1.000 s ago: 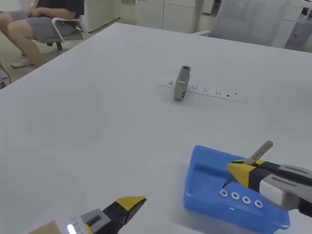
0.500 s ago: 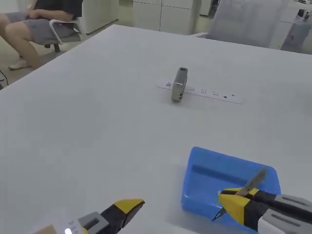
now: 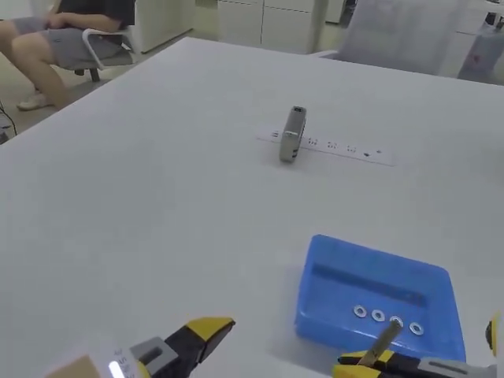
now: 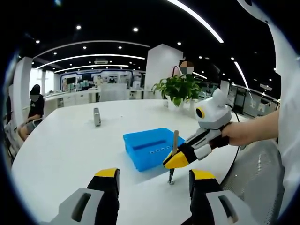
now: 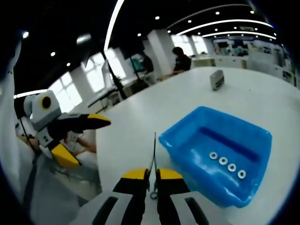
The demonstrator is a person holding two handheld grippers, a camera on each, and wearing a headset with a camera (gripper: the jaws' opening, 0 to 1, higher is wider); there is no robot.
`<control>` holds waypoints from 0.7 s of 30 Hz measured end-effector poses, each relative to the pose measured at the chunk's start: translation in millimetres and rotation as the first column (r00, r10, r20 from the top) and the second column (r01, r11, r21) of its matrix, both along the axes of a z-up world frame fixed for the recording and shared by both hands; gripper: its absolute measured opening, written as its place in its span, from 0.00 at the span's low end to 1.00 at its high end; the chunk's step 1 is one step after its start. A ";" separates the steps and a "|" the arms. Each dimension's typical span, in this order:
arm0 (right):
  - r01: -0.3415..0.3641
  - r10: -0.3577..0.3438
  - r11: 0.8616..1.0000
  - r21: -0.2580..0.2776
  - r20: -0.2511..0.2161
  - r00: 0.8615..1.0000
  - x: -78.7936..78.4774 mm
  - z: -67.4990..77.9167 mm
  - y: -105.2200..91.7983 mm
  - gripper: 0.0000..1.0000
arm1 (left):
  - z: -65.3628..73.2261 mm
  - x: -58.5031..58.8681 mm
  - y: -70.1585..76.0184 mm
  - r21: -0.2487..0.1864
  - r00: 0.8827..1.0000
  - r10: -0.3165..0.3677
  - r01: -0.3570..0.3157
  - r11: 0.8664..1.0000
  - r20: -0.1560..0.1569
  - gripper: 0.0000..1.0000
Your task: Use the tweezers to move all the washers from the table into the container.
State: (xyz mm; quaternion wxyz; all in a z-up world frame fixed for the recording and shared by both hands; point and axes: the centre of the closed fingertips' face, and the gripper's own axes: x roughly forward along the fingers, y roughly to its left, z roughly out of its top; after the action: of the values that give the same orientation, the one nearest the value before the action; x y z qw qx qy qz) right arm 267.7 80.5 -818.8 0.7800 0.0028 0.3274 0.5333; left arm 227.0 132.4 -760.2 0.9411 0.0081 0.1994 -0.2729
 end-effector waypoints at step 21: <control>-0.184 0.208 0.975 -0.128 0.208 0.956 -26.7 -2.0 4.1 0.05 | -4.2 -2.6 -4.6 0.018 0.999 -0.021 0.021 1.000 -0.024 0.60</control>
State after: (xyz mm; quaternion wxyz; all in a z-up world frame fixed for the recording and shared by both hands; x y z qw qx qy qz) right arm 241.0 84.6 -820.8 0.7538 -0.1306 0.2655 0.5867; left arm 224.4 127.9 -764.4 0.9356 0.0155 0.2130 -0.2811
